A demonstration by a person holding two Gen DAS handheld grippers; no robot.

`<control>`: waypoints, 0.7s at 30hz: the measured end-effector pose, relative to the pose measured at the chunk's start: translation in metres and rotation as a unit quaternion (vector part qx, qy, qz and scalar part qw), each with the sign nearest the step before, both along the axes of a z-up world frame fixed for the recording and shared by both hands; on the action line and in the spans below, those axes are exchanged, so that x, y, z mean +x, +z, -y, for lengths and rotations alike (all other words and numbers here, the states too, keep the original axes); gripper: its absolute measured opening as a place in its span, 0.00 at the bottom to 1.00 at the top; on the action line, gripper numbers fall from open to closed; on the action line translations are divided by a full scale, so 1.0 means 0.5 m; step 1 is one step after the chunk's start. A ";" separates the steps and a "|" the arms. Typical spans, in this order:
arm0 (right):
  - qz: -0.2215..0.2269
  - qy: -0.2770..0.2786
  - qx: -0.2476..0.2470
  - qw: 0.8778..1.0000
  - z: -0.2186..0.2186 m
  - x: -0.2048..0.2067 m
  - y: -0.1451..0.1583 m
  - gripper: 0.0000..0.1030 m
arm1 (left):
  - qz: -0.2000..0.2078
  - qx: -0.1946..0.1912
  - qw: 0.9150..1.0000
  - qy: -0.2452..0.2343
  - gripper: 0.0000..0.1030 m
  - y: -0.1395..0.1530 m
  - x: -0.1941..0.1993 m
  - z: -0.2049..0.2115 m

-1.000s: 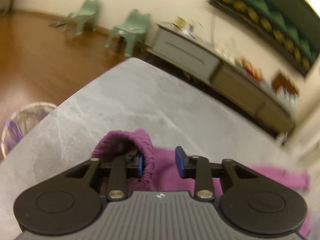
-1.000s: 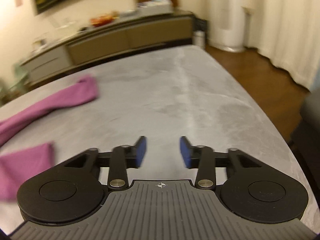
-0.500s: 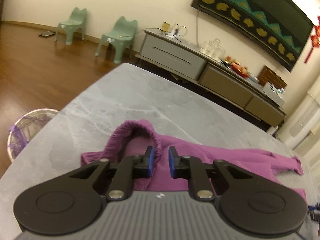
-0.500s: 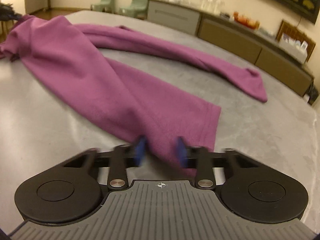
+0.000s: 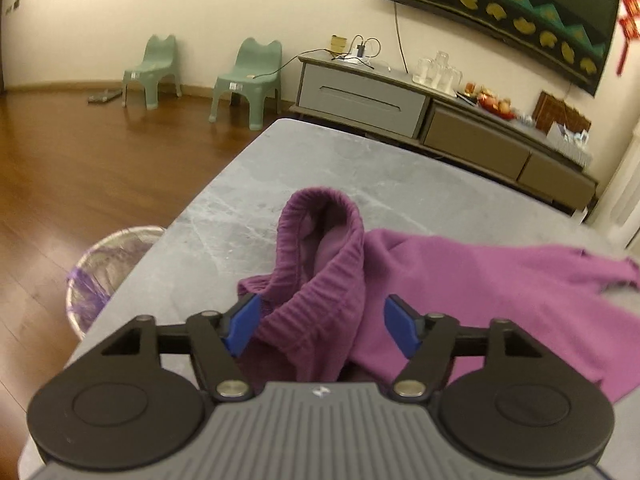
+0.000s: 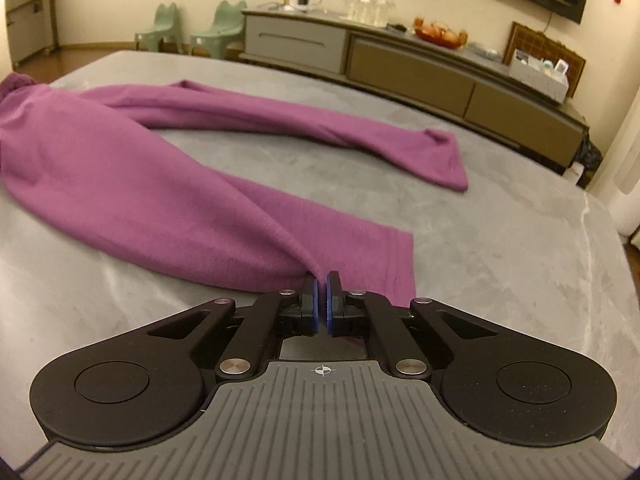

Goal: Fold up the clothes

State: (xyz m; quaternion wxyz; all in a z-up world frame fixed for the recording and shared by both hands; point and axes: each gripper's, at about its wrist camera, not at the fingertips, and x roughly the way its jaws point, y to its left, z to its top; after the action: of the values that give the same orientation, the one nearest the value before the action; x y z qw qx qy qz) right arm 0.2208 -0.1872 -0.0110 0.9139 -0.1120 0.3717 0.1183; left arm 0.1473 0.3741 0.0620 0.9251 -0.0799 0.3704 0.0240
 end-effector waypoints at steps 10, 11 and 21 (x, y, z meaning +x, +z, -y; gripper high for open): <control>0.009 0.018 0.010 1.000 0.034 -0.027 0.056 0.00 | 0.152 -0.117 0.981 -0.031 0.00 0.155 -0.157 -0.043; 0.015 0.022 0.008 1.000 0.049 -0.047 0.069 0.00 | 0.175 -0.126 0.976 -0.037 0.00 0.180 -0.209 -0.052; -0.036 -0.039 -0.031 0.998 0.141 -0.098 0.023 0.35 | 0.090 0.018 0.992 -0.091 0.71 0.128 -0.275 0.042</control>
State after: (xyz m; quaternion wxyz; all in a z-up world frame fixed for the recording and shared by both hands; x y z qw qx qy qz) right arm 0.1717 -0.2578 0.0004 0.8999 -0.1220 0.4120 0.0752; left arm 0.0099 0.3530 0.1262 0.9543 -0.0309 0.2910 -0.0607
